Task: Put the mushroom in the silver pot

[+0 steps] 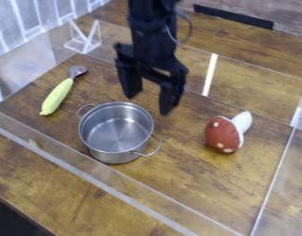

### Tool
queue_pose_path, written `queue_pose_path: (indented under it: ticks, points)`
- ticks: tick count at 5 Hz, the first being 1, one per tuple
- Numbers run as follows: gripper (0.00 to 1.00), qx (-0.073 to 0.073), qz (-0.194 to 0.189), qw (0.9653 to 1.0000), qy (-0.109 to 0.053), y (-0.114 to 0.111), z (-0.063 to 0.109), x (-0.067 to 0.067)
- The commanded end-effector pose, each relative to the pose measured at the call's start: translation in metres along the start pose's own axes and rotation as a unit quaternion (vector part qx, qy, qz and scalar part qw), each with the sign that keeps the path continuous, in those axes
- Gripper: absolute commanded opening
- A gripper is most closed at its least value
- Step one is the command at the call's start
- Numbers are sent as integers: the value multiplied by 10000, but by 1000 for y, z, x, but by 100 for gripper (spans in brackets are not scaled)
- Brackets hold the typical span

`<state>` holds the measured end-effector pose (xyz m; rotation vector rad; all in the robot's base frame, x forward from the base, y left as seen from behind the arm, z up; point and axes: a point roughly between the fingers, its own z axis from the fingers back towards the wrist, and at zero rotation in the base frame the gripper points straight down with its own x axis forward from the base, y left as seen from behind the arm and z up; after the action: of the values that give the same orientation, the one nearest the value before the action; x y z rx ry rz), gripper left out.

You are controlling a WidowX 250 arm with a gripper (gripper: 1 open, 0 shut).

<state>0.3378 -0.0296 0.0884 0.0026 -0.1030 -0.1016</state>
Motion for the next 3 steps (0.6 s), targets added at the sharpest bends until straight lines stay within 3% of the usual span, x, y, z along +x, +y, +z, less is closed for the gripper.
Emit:
queue_pose_path:
  ticks: [1, 3]
  points:
    - [100, -3, -12, 9994, -356, -35, 8, 25]
    - [100, -83, -550, 9976, -403, -82, -20, 60]
